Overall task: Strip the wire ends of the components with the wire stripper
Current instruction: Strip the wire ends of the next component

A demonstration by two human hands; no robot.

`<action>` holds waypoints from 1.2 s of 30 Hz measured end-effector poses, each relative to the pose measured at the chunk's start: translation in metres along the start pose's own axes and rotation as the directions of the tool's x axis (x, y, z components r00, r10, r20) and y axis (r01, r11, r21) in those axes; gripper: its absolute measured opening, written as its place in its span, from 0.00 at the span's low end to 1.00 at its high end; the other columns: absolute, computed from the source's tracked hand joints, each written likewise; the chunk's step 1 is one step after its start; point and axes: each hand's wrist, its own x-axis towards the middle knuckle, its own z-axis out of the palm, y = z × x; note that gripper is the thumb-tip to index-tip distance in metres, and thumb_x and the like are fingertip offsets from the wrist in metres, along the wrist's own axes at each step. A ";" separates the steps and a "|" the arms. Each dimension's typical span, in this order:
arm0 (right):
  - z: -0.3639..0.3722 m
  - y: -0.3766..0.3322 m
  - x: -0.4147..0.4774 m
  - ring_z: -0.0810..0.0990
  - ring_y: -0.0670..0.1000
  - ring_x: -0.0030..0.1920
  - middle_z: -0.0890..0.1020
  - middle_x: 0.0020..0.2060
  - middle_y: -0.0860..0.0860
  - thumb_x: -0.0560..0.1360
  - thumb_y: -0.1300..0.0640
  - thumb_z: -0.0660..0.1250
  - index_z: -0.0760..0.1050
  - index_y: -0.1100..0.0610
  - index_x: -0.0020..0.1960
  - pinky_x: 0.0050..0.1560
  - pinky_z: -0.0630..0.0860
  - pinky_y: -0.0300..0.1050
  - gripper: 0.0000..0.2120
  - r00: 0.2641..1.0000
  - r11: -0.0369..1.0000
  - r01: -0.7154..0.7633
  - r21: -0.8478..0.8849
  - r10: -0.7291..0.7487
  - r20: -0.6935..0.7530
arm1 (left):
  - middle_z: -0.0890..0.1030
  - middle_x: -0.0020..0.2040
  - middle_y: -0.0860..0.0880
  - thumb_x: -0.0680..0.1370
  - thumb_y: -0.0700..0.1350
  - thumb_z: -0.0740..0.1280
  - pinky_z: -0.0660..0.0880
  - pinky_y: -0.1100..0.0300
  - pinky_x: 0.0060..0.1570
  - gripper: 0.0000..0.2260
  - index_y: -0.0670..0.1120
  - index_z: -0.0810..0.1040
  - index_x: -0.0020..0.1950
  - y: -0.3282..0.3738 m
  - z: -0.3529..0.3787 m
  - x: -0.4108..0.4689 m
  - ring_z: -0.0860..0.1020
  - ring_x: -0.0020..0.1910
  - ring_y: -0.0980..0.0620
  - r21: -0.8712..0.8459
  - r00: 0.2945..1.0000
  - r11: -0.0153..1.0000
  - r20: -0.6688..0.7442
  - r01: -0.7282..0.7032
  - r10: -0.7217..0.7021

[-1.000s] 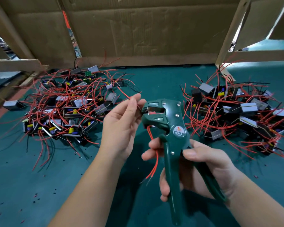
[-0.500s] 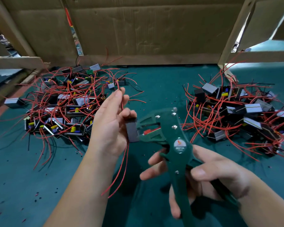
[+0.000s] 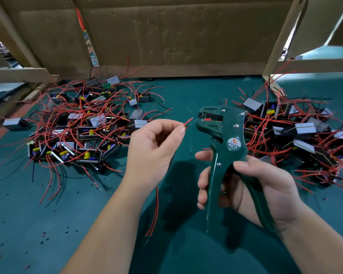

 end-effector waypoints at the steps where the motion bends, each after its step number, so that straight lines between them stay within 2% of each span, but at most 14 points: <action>1: 0.000 0.001 0.000 0.81 0.64 0.38 0.80 0.41 0.67 0.60 0.53 0.78 0.77 0.66 0.59 0.43 0.78 0.60 0.32 1.000 1.000 -0.001 0.000 0.001 -0.002 | 0.76 0.28 0.60 0.77 0.37 0.68 0.66 0.72 0.27 0.09 0.48 0.79 0.39 0.000 0.001 0.000 0.69 0.25 0.63 0.011 1.000 1.000 0.008 -0.007 0.007; 7: -0.004 0.002 0.000 0.81 0.64 0.38 0.80 0.41 0.66 0.60 0.53 0.78 0.77 0.64 0.59 0.44 0.78 0.60 0.30 1.000 1.000 0.001 -0.023 0.000 0.023 | 0.76 0.29 0.60 0.73 0.41 0.67 0.67 0.73 0.33 0.04 0.47 0.77 0.38 0.004 0.001 -0.003 0.71 0.29 0.64 0.027 0.994 0.998 0.095 -0.060 0.057; 12: 0.004 -0.003 0.003 0.81 0.64 0.37 0.79 0.39 0.67 0.63 0.55 0.77 0.78 0.66 0.56 0.43 0.78 0.57 0.25 0.999 0.999 -0.044 -0.002 0.044 0.023 | 0.72 0.28 0.57 0.72 0.43 0.68 0.65 0.69 0.30 0.06 0.47 0.76 0.35 0.004 0.000 -0.003 0.67 0.28 0.60 0.016 0.996 0.999 0.087 -0.032 0.030; 14: -0.005 -0.004 0.009 0.82 0.55 0.31 0.80 0.29 0.62 0.74 0.65 0.68 0.81 0.68 0.41 0.41 0.79 0.43 0.07 0.992 0.994 -0.070 -0.081 0.062 -0.107 | 0.71 0.28 0.56 0.72 0.44 0.68 0.63 0.67 0.27 0.07 0.49 0.76 0.34 0.003 -0.001 -0.002 0.65 0.26 0.58 0.002 0.998 1.000 0.068 -0.008 0.008; 15: -0.014 -0.004 0.012 0.81 0.47 0.27 0.79 0.23 0.57 0.78 0.70 0.59 0.81 0.64 0.33 0.35 0.76 0.34 0.18 0.975 0.985 -0.060 -0.160 0.024 -0.219 | 0.71 0.28 0.55 0.72 0.45 0.68 0.63 0.67 0.26 0.07 0.50 0.76 0.33 0.003 -0.001 -0.001 0.65 0.26 0.57 -0.005 0.998 1.000 0.057 0.003 -0.003; 16: -0.009 -0.006 0.007 0.81 0.44 0.26 0.78 0.21 0.56 0.78 0.71 0.56 0.81 0.62 0.32 0.37 0.75 0.32 0.22 0.979 0.980 -0.071 -0.185 0.033 -0.200 | 0.71 0.28 0.55 0.72 0.46 0.68 0.63 0.66 0.27 0.07 0.50 0.76 0.33 0.002 -0.002 -0.001 0.66 0.27 0.56 -0.006 0.999 1.000 0.047 0.012 -0.011; 17: -0.009 -0.006 0.006 0.82 0.48 0.29 0.81 0.26 0.57 0.76 0.68 0.61 0.83 0.62 0.37 0.39 0.77 0.35 0.15 0.991 0.996 -0.071 -0.060 0.064 -0.114 | 0.72 0.29 0.54 0.72 0.46 0.68 0.64 0.64 0.28 0.07 0.50 0.77 0.33 0.002 -0.002 0.000 0.67 0.28 0.55 -0.004 0.999 1.000 0.039 0.017 -0.017; 18: 0.001 -0.010 0.006 0.83 0.57 0.34 0.81 0.33 0.62 0.71 0.63 0.69 0.82 0.65 0.46 0.43 0.79 0.45 0.07 0.993 0.996 -0.093 -0.011 0.091 -0.077 | 0.73 0.29 0.55 0.72 0.46 0.68 0.65 0.64 0.28 0.07 0.51 0.77 0.33 0.001 -0.003 0.000 0.68 0.30 0.55 -0.003 0.999 1.000 0.038 0.019 -0.019; 20: 0.003 -0.005 0.000 0.80 0.65 0.38 0.79 0.40 0.67 0.63 0.53 0.77 0.77 0.65 0.56 0.42 0.78 0.56 0.26 0.990 0.991 -0.112 -0.079 0.118 0.073 | 0.75 0.29 0.58 0.73 0.43 0.70 0.67 0.67 0.30 0.08 0.51 0.78 0.35 0.000 -0.005 0.001 0.70 0.29 0.58 0.005 0.998 1.000 0.066 0.004 -0.004; 22: -0.001 0.000 0.001 0.80 0.65 0.38 0.79 0.41 0.67 0.61 0.51 0.79 0.78 0.64 0.55 0.43 0.78 0.58 0.28 0.996 0.989 -0.070 -0.129 0.076 0.043 | 0.76 0.28 0.60 0.75 0.39 0.70 0.66 0.73 0.30 0.09 0.50 0.79 0.38 0.000 -0.008 0.003 0.70 0.26 0.64 0.050 0.993 0.998 0.118 -0.031 0.025; 24: -0.006 0.004 0.000 0.81 0.64 0.38 0.80 0.40 0.66 0.61 0.50 0.79 0.79 0.63 0.52 0.43 0.78 0.58 0.26 0.998 0.982 -0.052 -0.182 0.056 0.016 | 0.76 0.28 0.62 0.76 0.38 0.70 0.65 0.75 0.30 0.08 0.50 0.78 0.39 -0.001 -0.012 0.005 0.70 0.26 0.65 0.140 0.987 0.987 0.145 -0.084 0.064; 29: -0.003 0.004 0.001 0.81 0.63 0.35 0.80 0.36 0.65 0.65 0.53 0.72 0.80 0.60 0.47 0.38 0.79 0.53 0.14 0.994 0.965 -0.087 -0.246 0.067 -0.087 | 0.77 0.35 0.54 0.75 0.44 0.68 0.68 0.60 0.34 0.07 0.57 0.76 0.42 -0.002 -0.017 0.006 0.71 0.33 0.51 0.345 0.961 0.900 0.166 -0.268 0.223; 33: -0.002 0.005 -0.001 0.81 0.63 0.33 0.80 0.35 0.64 0.62 0.47 0.78 0.79 0.60 0.46 0.35 0.78 0.52 0.21 0.993 0.959 -0.096 -0.268 0.074 -0.091 | 0.77 0.38 0.54 0.76 0.43 0.68 0.70 0.59 0.39 0.06 0.55 0.77 0.44 -0.003 -0.019 0.008 0.73 0.36 0.51 0.389 0.949 0.868 0.188 -0.308 0.253; 36: -0.001 0.007 0.000 0.80 0.62 0.32 0.79 0.34 0.64 0.64 0.46 0.76 0.78 0.60 0.44 0.34 0.78 0.51 0.19 0.989 0.951 -0.096 -0.293 0.058 -0.137 | 0.77 0.38 0.54 0.76 0.42 0.68 0.69 0.61 0.39 0.05 0.52 0.78 0.44 -0.004 -0.020 0.007 0.72 0.37 0.52 0.402 0.946 0.859 0.202 -0.318 0.256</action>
